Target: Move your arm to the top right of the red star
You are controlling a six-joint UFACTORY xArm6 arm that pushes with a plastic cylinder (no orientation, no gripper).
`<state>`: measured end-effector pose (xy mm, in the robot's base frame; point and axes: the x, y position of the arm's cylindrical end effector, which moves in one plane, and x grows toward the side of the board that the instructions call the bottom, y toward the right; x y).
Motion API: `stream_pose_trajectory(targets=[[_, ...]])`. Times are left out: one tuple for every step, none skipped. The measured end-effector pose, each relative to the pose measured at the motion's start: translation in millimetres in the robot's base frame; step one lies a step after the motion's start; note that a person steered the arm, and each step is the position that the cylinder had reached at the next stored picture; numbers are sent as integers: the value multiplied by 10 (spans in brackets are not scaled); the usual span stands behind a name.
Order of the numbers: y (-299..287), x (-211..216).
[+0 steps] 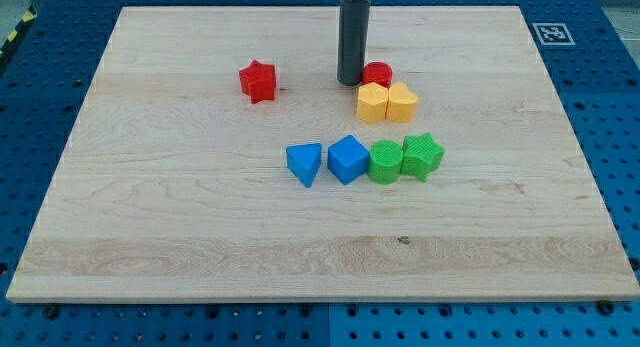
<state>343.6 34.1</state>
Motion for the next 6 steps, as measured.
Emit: stream_pose_trajectory(targets=[[0, -45], [-50, -112], [-452, -225], [-868, -379], [-1335, -439], [-1783, -362]])
